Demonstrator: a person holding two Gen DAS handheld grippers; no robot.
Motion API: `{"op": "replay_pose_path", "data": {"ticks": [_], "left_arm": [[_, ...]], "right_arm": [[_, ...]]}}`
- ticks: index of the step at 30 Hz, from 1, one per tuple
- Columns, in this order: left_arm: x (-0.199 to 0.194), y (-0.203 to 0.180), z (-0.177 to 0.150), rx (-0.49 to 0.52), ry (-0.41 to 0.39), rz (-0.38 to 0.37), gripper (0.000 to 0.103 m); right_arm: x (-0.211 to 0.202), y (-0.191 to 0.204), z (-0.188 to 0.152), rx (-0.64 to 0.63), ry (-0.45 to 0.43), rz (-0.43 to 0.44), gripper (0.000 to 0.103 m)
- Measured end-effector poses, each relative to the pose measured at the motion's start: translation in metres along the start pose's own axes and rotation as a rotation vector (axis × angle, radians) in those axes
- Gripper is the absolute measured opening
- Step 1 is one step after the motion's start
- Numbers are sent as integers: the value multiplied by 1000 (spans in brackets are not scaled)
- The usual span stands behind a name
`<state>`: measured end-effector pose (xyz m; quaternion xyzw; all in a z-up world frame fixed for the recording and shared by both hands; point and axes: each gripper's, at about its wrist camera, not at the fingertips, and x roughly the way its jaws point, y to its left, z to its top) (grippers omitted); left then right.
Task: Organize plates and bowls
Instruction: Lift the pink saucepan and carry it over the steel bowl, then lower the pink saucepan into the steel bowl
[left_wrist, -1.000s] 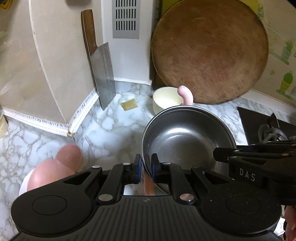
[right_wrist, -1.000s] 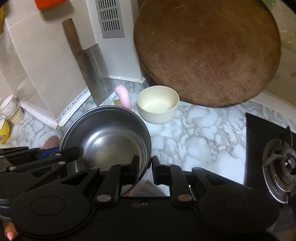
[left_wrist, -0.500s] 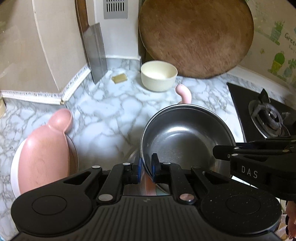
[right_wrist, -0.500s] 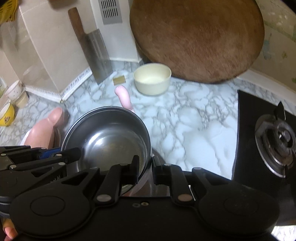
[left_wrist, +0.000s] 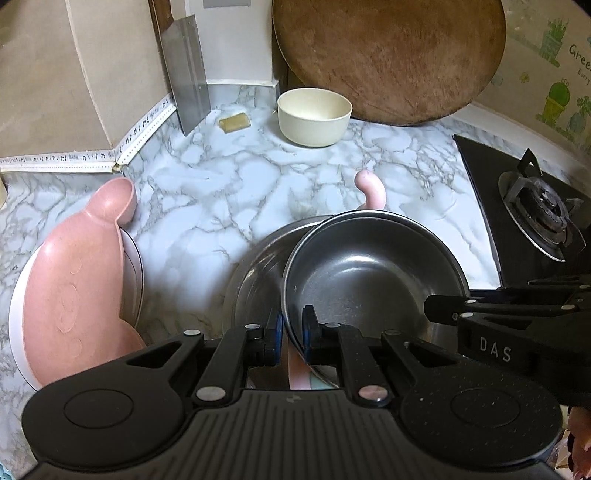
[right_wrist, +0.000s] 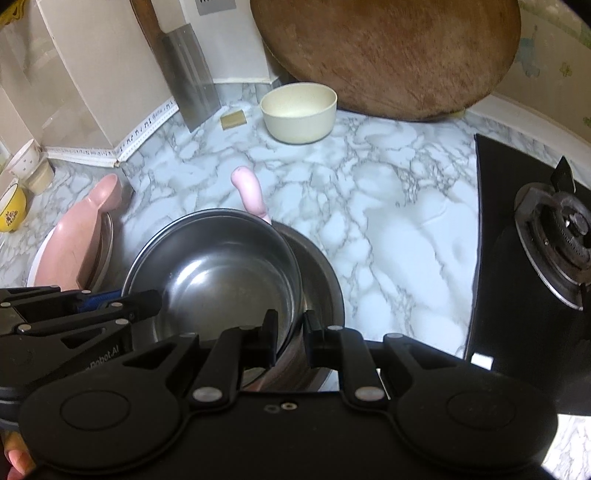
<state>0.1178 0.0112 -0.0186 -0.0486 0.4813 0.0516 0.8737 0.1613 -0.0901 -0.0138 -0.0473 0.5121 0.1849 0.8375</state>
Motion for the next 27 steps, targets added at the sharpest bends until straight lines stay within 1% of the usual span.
{"op": "replay_pose_path", "data": {"ticks": [17,24,27], "left_arm": [[19,5,-2,0,9,13,10],[23,7,-2,1,11,21,10],[25,9,-3,-5,16,13,10]], "right_arm": [[19,4,-9,-7,42,2,15],[20,6,-9,-10,34,9,16],[19,5,-8,-2,34,15,16]]}}
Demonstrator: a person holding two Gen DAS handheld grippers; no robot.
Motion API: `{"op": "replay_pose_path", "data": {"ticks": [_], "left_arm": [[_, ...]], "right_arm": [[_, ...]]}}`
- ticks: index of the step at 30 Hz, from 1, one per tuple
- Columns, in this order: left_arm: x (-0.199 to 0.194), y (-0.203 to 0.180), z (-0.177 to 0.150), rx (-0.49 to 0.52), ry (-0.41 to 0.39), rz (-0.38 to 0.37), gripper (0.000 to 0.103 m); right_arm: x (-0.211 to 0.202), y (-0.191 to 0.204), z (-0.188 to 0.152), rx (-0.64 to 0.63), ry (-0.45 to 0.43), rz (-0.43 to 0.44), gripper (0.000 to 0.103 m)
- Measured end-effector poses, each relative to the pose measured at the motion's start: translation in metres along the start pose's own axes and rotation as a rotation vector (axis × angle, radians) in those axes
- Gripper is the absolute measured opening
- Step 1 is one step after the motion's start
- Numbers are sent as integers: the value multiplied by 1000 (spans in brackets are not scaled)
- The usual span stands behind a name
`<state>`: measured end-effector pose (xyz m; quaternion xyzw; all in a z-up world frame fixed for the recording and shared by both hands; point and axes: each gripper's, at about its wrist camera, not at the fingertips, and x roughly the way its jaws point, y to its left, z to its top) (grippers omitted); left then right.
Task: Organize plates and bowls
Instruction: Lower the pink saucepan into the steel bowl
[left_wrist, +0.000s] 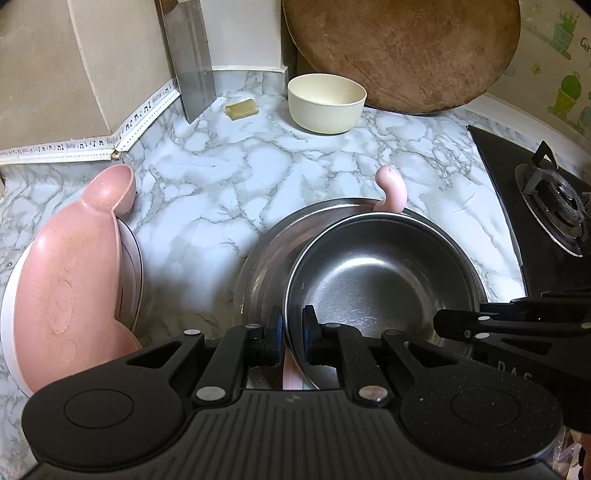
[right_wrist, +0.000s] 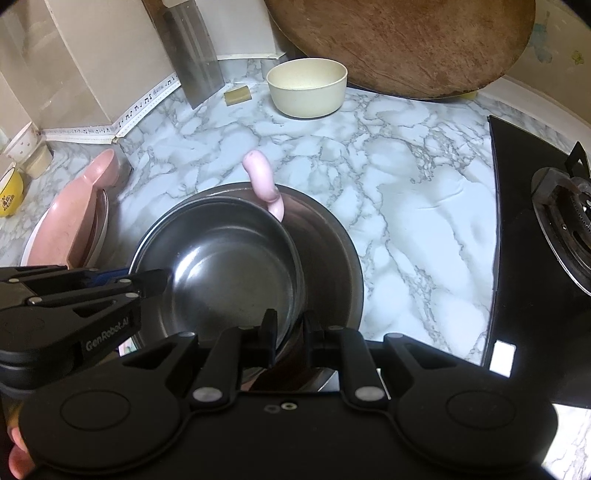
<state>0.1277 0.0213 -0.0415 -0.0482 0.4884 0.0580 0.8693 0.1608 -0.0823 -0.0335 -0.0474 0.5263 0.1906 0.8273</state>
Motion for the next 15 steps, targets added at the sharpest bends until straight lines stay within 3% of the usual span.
{"op": "replay_pose_path", "data": {"ticks": [15], "left_arm": [[-6,7,0,-3,-28,-42,10]], "right_arm": [[-5,-6,1,16,-6,27,17]]}}
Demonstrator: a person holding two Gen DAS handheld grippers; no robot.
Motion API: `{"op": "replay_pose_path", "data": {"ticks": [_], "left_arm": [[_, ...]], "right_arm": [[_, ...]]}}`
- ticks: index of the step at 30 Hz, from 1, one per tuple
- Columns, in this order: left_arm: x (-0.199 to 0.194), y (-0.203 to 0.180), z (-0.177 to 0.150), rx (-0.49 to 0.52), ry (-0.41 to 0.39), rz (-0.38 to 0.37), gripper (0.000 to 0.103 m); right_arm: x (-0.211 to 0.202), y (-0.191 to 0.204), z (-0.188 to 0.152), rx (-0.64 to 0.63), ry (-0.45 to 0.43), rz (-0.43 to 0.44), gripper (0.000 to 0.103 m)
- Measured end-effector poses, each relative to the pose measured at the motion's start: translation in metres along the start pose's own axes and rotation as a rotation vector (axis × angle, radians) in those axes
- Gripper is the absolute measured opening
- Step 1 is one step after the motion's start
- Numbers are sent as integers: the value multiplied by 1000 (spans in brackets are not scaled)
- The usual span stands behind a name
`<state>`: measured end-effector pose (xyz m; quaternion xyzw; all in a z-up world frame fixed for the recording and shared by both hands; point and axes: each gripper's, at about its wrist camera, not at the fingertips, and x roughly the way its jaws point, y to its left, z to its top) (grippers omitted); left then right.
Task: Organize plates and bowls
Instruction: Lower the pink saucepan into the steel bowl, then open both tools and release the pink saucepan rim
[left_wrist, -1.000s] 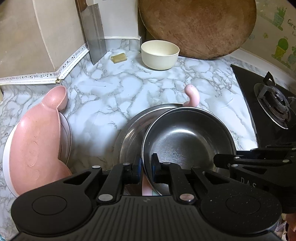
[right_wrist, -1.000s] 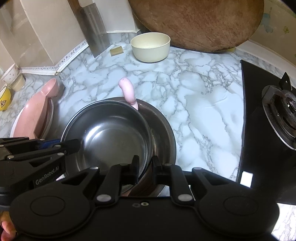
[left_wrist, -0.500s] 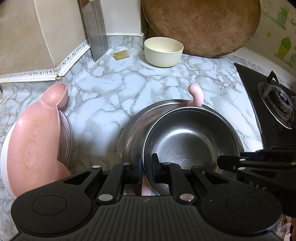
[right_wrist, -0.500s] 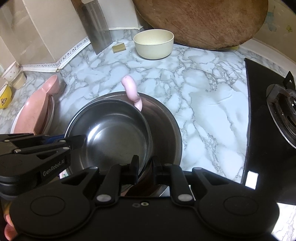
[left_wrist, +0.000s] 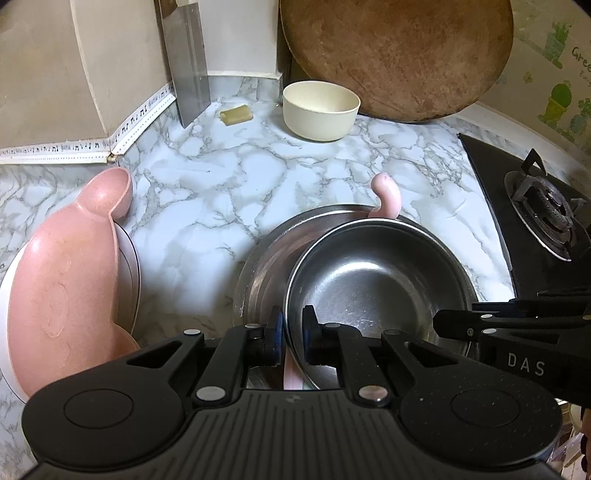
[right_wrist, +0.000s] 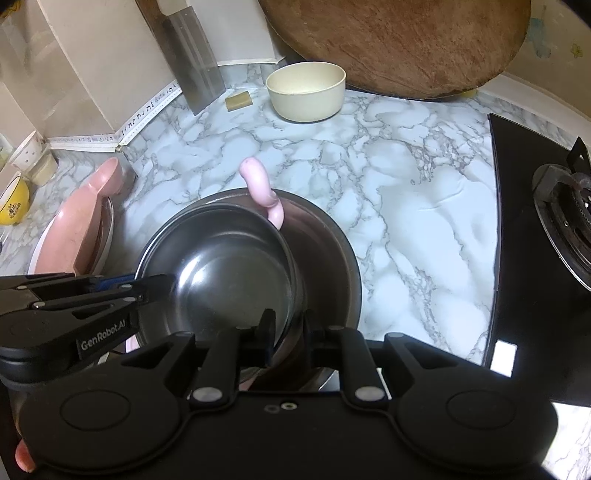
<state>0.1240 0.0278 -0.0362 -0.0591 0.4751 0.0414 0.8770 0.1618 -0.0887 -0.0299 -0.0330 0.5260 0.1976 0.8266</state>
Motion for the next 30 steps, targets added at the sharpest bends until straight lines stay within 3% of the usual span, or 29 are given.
{"op": "replay_pose_path", "data": {"ticks": [7,10,15,26,29,30], "left_arm": [[-13,0,1,14,-40,-9,13],[-19,1,2,17,-59,-19,19],[-34,2,3,17,-117,-30,59],[-55,6,11,30,-168,-63,63],[-59,8,15,36,-185,-65,65],[-60,9,17,39,-187,-67,65]], "right_arm": [[-10,3,-2,-39,-27,12,18],[-14,4,-2,-46,-39,10,18],[-23,4,-2,-63,-61,21,20],[-42,7,2,-97,-134,14,26],[-47,8,4,-97,-168,6,39],[-49,7,5,-93,-179,11,49]]}}
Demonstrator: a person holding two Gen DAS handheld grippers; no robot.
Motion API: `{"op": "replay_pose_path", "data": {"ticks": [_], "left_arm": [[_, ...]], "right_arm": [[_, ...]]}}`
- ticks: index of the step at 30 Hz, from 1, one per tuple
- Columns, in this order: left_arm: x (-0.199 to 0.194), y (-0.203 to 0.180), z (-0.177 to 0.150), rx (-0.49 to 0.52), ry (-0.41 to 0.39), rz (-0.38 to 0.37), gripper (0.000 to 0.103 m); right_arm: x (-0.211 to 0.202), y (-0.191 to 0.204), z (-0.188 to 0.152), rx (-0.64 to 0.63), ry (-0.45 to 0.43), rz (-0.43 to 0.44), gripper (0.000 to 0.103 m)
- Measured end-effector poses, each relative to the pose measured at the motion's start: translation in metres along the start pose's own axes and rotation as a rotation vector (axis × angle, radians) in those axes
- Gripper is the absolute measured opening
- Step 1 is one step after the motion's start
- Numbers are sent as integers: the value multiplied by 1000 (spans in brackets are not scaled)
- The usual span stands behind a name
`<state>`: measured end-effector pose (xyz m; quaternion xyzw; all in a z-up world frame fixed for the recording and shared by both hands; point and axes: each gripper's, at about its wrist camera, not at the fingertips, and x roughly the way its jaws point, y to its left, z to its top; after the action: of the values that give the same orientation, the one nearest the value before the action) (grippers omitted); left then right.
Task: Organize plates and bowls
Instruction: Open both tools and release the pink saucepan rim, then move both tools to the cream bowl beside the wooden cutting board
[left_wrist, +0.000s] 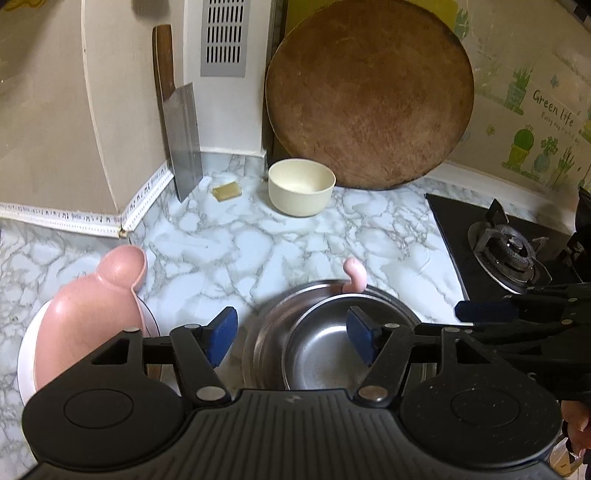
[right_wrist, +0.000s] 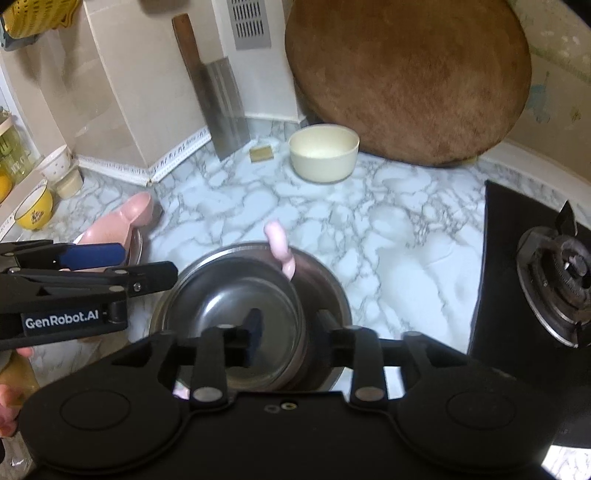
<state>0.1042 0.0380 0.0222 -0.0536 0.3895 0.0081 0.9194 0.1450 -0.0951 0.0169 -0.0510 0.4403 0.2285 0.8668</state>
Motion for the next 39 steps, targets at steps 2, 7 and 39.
{"op": "replay_pose_path", "data": {"ticks": [2,7,39], "left_arm": [[0,2,5,4,-7,-5,65],[2,9,19,5,-31,-15,74],[192,39,176,-31,89,9,76]], "right_arm": [[-3,-1,3,-3,-19,3,59],[-5,-3,15,3,-53,-6,79],[127,-74,181,328,-12,-125,102]]}}
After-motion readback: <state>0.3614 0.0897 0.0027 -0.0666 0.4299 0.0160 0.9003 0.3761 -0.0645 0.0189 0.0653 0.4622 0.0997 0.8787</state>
